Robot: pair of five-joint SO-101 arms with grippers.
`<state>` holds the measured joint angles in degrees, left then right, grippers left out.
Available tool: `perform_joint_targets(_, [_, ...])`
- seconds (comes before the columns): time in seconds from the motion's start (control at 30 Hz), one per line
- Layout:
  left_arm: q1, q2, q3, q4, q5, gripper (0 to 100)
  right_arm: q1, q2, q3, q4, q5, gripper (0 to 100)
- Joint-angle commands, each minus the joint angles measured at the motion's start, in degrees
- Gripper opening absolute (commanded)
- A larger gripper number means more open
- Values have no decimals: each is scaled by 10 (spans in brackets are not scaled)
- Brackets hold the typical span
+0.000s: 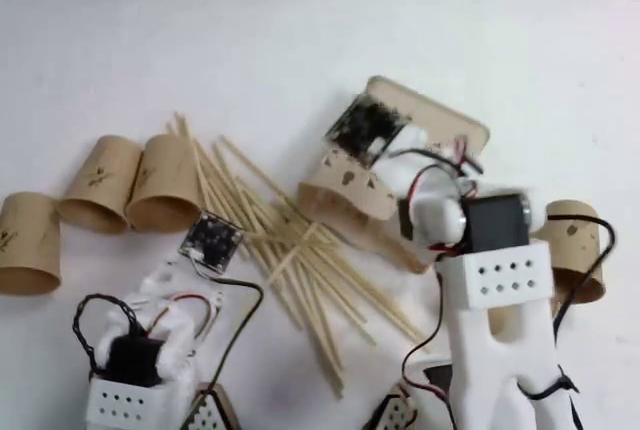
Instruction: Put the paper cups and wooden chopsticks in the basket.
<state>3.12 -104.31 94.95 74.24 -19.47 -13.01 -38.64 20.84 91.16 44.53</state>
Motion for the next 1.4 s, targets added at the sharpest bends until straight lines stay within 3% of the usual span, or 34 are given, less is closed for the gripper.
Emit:
perform_joint_targets(0.0, [3,-1,-27,0,-1,24,-37,-5,73,-20,51,351])
perform_joint_targets(0.53, [3,-1,-27,0,-1,24,67,-4,370,-470,146,346])
perform_joint_targets(0.67, [3,-1,-27,0,-1,24,86,-5,370,-516,142,221])
perform_joint_targets(0.87, [3,-1,-27,0,-1,24,85,-34,339,-522,140,14])
perform_joint_targets(1.17, [3,-1,-27,0,-1,24,80,-62,236,-513,51,20])
perform_joint_targets(1.37, [3,-1,-27,0,-1,24,61,-38,149,-423,22,20])
